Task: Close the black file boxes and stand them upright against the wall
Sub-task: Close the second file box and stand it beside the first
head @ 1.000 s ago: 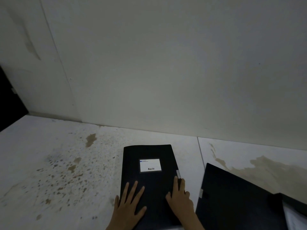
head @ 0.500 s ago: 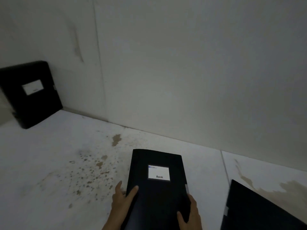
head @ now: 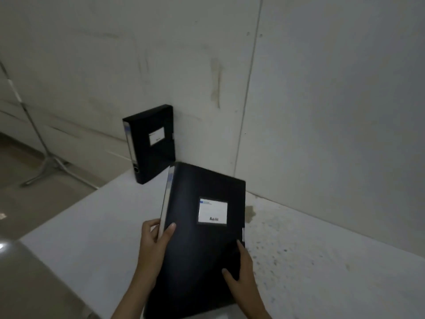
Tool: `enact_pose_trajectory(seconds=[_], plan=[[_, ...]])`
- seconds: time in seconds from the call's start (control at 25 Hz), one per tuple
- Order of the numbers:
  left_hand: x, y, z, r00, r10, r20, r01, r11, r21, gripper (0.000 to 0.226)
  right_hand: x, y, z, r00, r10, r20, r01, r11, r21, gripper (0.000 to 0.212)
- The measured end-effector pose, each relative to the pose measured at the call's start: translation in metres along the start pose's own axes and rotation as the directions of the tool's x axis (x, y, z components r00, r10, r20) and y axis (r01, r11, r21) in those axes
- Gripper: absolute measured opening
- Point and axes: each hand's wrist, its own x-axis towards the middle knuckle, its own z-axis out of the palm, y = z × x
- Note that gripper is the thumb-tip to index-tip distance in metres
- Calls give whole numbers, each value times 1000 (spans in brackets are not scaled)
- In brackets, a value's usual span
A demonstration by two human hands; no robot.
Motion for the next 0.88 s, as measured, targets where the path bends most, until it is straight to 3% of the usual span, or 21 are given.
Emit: enact_pose_trajectory(seconds=[0.12,0.28,0.48,0.6,0.76,0.88], plan=[[11,-1,-15,995,99,-27,-100,994,-41,26,26,-39,33,997,-29,69,27,999,25,93],[21,-3,-22,983,186,7,-186,982,-11,42,40,-85,69,967,-146,210,101,972,213,88],[47,-2,-33,968,250,-15,-247,963,110,49,60,-143,73,936,-305,177,220,896,386,75],[66,2,-32,958,283,-48,-276,954,117,49,85,-180,60,906,-406,121,339,866,368,86],[97,6,-20,954,284,-93,-278,958,66,49,124,-223,50,863,-471,183,435,877,206,94],[125,10,-13,952,286,-110,-288,958,5,49,149,-240,56,825,-535,181,505,842,187,92]])
